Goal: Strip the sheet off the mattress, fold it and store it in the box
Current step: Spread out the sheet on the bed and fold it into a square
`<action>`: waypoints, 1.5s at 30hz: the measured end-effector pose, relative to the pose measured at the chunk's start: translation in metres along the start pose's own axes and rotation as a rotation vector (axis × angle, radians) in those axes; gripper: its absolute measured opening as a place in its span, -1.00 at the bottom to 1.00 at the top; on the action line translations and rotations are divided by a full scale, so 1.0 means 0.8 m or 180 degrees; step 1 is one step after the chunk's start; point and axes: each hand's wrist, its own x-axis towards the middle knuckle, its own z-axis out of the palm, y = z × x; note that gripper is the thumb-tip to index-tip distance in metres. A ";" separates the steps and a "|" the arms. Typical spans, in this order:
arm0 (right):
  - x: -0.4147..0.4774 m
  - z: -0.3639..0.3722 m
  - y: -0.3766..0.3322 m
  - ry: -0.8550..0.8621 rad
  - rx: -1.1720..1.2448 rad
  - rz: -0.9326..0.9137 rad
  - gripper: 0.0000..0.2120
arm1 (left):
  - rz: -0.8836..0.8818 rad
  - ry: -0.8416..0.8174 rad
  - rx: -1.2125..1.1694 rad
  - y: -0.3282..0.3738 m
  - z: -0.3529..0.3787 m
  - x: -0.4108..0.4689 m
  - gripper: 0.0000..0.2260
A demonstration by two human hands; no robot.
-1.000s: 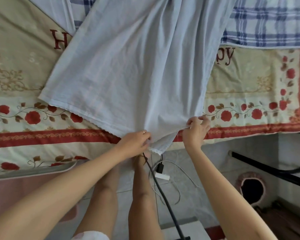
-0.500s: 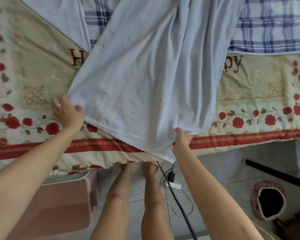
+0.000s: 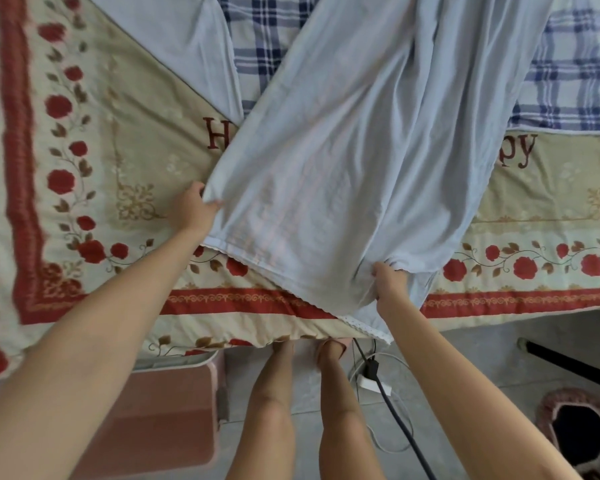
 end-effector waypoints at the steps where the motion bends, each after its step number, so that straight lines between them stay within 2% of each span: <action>1: -0.005 0.001 -0.004 -0.0013 0.0038 0.0000 -0.81 | 0.0049 0.0021 0.0029 0.000 -0.002 0.000 -0.74; 4: -0.013 -0.002 -0.014 -0.0448 0.0785 0.0145 -0.78 | 0.0303 0.0353 0.0002 0.001 -0.013 0.000 -0.81; 7: -0.016 -0.016 -0.018 -0.0940 0.1407 0.0329 -0.71 | 0.0461 0.0783 -0.0031 -0.005 -0.028 -0.003 -0.77; 9: -0.009 -0.020 -0.008 -0.0711 0.1307 0.0436 -0.71 | 0.0408 0.0856 -0.0018 -0.011 -0.027 0.003 -0.77; 12: 0.018 -0.016 0.024 -0.0034 0.0455 0.0522 -0.83 | 0.0303 0.0809 0.0064 -0.016 -0.015 0.014 -0.80; 13: 0.025 -0.016 0.033 0.0084 0.0149 0.0510 -0.85 | 0.0201 0.0797 0.0004 -0.014 -0.009 0.018 -0.82; 15: 0.036 -0.014 0.044 0.0155 -0.0184 0.0470 -0.75 | -0.0221 0.0811 -0.0126 -0.010 0.001 0.019 -0.84; 18: 0.037 -0.015 0.054 0.0137 -0.0321 0.0304 -0.67 | -0.1109 0.0829 -0.0073 -0.003 0.024 -0.013 -0.63; 20: 0.030 -0.022 0.051 0.0126 -0.0118 0.0171 -0.63 | -0.1512 0.0697 -0.0519 0.016 0.047 -0.059 -0.48; 23: 0.030 -0.038 0.035 0.0006 0.0629 0.0209 -0.47 | -0.1731 -0.0070 -0.1096 0.047 0.094 -0.145 -0.38; 25: 0.038 -0.051 0.014 0.0028 0.1154 0.0409 -0.45 | -0.1308 -0.0439 -0.0863 0.069 0.122 -0.203 -0.38; 26: 0.047 -0.060 0.004 0.0067 0.1417 0.0457 -0.48 | -0.0772 -0.0449 -0.0685 0.082 0.134 -0.228 -0.39; 28: 0.066 -0.078 -0.015 0.0082 0.1950 0.0444 -0.61 | 0.0824 -0.0374 -0.0346 0.106 0.155 -0.265 -0.46; 30: 0.084 -0.093 -0.026 0.0045 0.1896 0.0348 -0.77 | 0.2181 -0.0504 0.0134 0.123 0.177 -0.280 -0.48; 31: 0.089 -0.100 -0.032 0.0007 0.1679 0.0272 -0.80 | 0.2540 -0.0710 0.0445 0.131 0.186 -0.283 -0.44; 32: 0.095 -0.103 -0.037 0.0005 0.1402 0.0171 -0.78 | 0.2687 -0.0970 0.0736 0.135 0.195 -0.283 -0.39; 34: 0.103 -0.109 -0.046 0.0028 0.0957 -0.0096 -0.60 | 0.2794 -0.1255 0.1202 0.145 0.209 -0.284 -0.37; 36: 0.109 -0.116 -0.056 0.0061 0.0903 -0.0400 -0.54 | 0.2821 -0.1194 0.1551 0.155 0.219 -0.281 -0.51; 38: 0.113 -0.121 -0.069 -0.0040 0.1017 -0.0586 -0.61 | 0.2742 -0.1444 0.1444 0.160 0.220 -0.272 -0.72; 40: 0.106 -0.121 -0.087 -0.0521 0.1260 -0.0869 -0.71 | 0.2667 -0.1805 0.1300 0.162 0.223 -0.267 -0.76; 41: 0.099 -0.119 -0.097 -0.0815 0.1195 -0.1079 -0.69 | 0.2709 -0.1887 0.1294 0.166 0.222 -0.268 -0.76; 43: 0.079 -0.105 -0.112 -0.1336 0.0500 -0.1574 -0.49 | 0.2776 -0.2007 0.1279 0.166 0.217 -0.267 -0.78; 45: 0.065 -0.086 -0.123 -0.1671 -0.0221 -0.1953 -0.41 | 0.2795 -0.2227 0.1297 0.167 0.211 -0.264 -0.79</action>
